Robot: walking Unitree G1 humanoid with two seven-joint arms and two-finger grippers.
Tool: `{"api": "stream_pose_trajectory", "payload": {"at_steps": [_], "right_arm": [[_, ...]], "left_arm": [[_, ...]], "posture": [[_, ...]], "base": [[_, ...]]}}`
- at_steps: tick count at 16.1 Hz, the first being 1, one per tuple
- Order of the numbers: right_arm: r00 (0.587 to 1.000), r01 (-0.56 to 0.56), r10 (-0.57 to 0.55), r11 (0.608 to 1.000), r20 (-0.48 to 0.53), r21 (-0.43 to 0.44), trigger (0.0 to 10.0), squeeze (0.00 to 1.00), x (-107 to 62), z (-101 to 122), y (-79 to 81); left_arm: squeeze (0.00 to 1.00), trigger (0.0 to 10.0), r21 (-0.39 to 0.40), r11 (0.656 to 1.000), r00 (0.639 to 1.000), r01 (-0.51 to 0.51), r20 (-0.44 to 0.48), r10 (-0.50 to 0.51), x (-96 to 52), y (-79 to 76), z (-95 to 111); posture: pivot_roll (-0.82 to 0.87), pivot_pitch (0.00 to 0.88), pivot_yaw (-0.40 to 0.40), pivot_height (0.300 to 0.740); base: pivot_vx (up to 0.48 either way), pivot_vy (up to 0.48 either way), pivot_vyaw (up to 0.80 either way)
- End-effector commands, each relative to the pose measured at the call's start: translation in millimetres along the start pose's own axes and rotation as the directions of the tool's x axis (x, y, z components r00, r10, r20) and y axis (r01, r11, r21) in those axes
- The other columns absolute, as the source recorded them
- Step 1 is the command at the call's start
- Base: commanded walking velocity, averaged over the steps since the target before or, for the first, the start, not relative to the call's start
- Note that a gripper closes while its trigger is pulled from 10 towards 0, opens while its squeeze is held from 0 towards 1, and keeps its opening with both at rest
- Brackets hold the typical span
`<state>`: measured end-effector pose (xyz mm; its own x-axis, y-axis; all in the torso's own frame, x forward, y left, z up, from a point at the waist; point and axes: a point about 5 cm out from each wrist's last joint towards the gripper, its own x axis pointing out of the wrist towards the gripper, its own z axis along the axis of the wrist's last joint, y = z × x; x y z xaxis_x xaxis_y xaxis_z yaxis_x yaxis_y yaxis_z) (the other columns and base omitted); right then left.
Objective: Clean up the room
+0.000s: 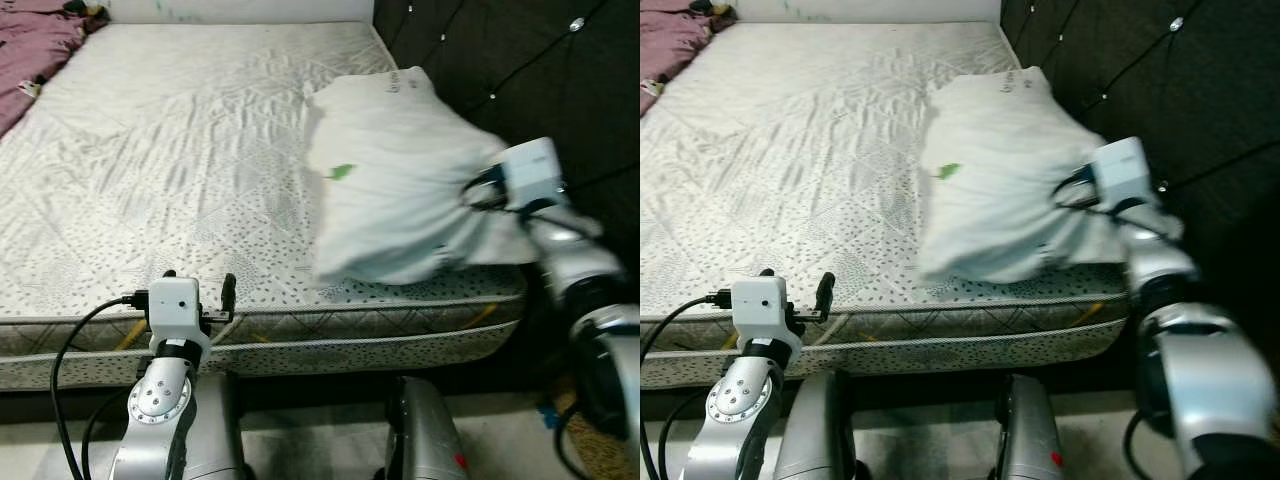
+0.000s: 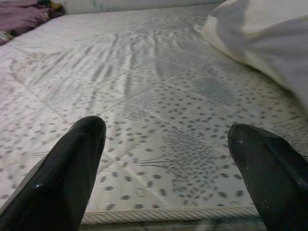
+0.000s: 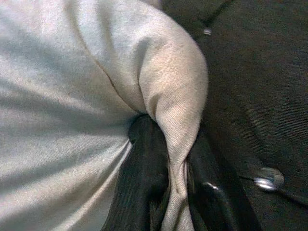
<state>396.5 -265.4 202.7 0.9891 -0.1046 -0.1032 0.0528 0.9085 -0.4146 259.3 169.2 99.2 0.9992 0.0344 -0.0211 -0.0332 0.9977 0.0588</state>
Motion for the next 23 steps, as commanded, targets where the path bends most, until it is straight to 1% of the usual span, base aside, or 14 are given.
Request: {"api": "stream_pose_trajectory", "payload": {"at_steps": [1, 3, 4, 5, 7, 9, 10, 12, 14, 15, 18, 20, 22, 23], "right_arm": [[0.982, 0.149, -0.149, 0.989, 0.113, 0.009, 0.0, 0.00, -0.9, 35, -34.6], [0.976, 0.160, -0.161, 0.987, 0.147, 0.017, 0.0, 0.00, -1.1, 43, -38.2], [0.980, 0.126, -0.127, 0.992, 0.156, 0.016, 0.0, 0.00, 0.0, 42, -30.6], [0.984, 0.080, -0.080, 0.997, 0.157, 0.009, 0.0, 0.00, 1.1, 37, -19.2], [0.990, -0.063, 0.060, 0.998, 0.130, 0.017, 0.0, 0.00, -0.3, 7, 19.9], [0.991, -0.080, 0.074, 0.996, 0.111, 0.050, 0.0, 0.00, -2.4, -5, 29.2], [0.991, -0.107, 0.099, 0.991, 0.087, 0.082, 0.0, 0.00, -7.9, -25, 46.5], [0.988, -0.143, 0.132, 0.979, 0.080, 0.149, 0.0, 0.00, -17.7, -47, 70.2], [0.980, -0.194, 0.184, 0.968, 0.077, 0.157, 0.0, 0.00, -23.3, -55, 84.4], [0.974, -0.223, 0.214, 0.966, 0.081, 0.132, 0.0, 0.00, -24.5, -56, 88.3], [0.964, -0.252, 0.248, 0.967, 0.096, 0.036, 0.0, 0.00, -18.1, -40, 81.7], [0.963, -0.250, 0.255, 0.966, 0.081, -0.069, 0.0, 0.00, -11.9, -29, 73.7], [0.976, -0.194, 0.204, 0.974, 0.081, -0.117, 0.0, 0.00, -2.1, -4, 50.6], [0.980, -0.170, 0.179, 0.979, 0.083, -0.109, 0.0, 0.00, -0.1, 2, 42.3]], "left_arm": [[0.00, 10.0, 0.019, 1.000, 1.000, 0.001, -0.021, -0.001, 0.4, 3.3, -5], [0.00, 10.0, 0.023, 1.000, 1.000, 0.009, -0.025, -0.008, 2.2, 0.6, -5], [0.00, 10.0, 0.018, 1.000, 1.000, 0.017, -0.023, -0.016, 2.6, -1.6, -4], [0.00, 10.0, 0.005, 1.000, 0.999, 0.030, -0.025, -0.030, 1.9, -3.9, -5], [0.00, 10.0, 0.000, 0.999, 0.998, 0.042, -0.044, -0.042, -4.6, -4.0, -10], [0.00, 10.0, 0.004, 0.999, 0.998, 0.039, -0.049, -0.039, -5.1, -2.0, -11], [0.00, 10.0, 0.007, 0.999, 0.998, 0.035, -0.049, -0.034, -4.0, 0.8, -10], [0.00, 10.0, 0.009, 0.999, 0.999, 0.036, -0.036, -0.035, 0.3, 2.5, -6], [0.00, 10.0, 0.010, 0.999, 0.999, 0.045, -0.028, -0.045, 2.3, 1.4, -3], [0.00, 10.0, 0.011, 0.999, 0.998, 0.049, -0.030, -0.049, 2.5, 1.1, -4], [0.00, 10.0, 0.008, 0.999, 0.998, 0.045, -0.038, -0.045, 0.9, 0.5, -6], [0.00, 10.0, 0.005, 0.999, 0.998, 0.044, -0.038, -0.044, 0.6, -0.7, -6], [0.00, 10.0, 0.008, 0.999, 0.998, 0.042, -0.038, -0.042, 0.6, 0.7, -6], [0.00, 10.0, 0.011, 0.999, 0.999, 0.035, -0.038, -0.035, 0.6, 2.2, -6]], "posture": [[0.08, 0.015, 0.008, 0.512], [0.08, 0.013, 0.010, 0.512], [0.08, 0.012, 0.009, 0.512], [0.08, 0.013, 0.009, 0.512], [0.08, 0.023, 0.006, 0.512], [0.08, 0.028, 0.006, 0.512], [0.08, 0.034, 0.014, 0.512], [0.07, 0.036, 0.024, 0.512], [0.07, 0.038, 0.028, 0.512], [0.07, 0.039, 0.032, 0.512], [0.07, 0.036, 0.023, 0.512], [0.08, 0.036, 0.019, 0.512], [0.08, 0.035, 0.012, 0.512], [0.08, 0.033, 0.007, 0.512]], "base": [[0.000, 0.000, 0.00], [0.000, 0.000, 0.00], [0.000, 0.000, 0.00], [0.000, 0.000, 0.00], [0.000, 0.000, 0.00], [0.000, 0.000, 0.00], [0.000, 0.000, 0.00], [0.000, 0.000, 0.00], [0.000, 0.000, 0.00], [0.000, 0.000, 0.00], [0.000, 0.000, 0.00], [0.000, 0.000, 0.00], [0.000, 0.000, 0.00], [0.000, 0.000, 0.00]]}}
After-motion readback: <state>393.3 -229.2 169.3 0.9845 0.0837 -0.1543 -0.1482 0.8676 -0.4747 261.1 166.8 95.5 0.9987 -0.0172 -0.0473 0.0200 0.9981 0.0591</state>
